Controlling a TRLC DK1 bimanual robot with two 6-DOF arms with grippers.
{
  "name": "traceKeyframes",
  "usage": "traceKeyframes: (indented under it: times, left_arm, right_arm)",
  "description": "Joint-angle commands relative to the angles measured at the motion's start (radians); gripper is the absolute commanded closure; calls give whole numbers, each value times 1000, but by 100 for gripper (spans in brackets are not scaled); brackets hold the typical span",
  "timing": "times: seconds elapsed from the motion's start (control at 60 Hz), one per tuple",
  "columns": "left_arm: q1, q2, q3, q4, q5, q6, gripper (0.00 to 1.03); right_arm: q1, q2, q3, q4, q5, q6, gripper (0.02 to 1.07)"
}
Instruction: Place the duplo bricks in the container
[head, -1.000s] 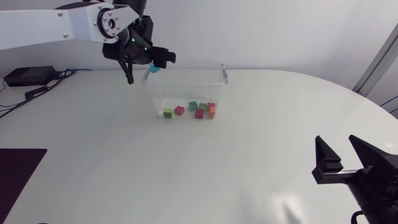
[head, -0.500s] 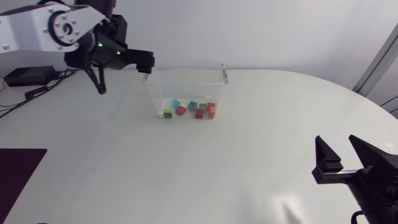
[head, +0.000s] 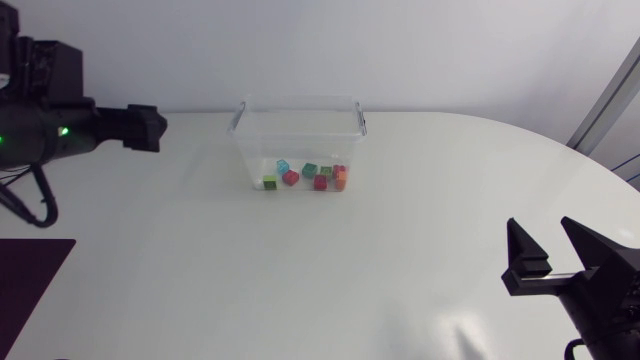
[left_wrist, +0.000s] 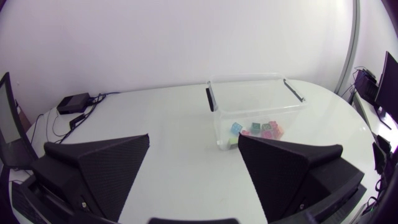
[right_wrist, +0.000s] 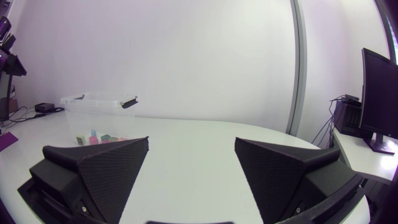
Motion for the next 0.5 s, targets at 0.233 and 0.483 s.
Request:
traceKeyframes:
  times: [0.233, 0.483]
  left_arm:
    - [221, -522, -341, 55, 99, 33, 4]
    - [238, -702, -495, 80, 122, 27, 4]
  right_arm:
    - [-10, -5, -17, -7, -6, -11, 7]
    - [-7, -4, -17, -5, -4, -5, 7]
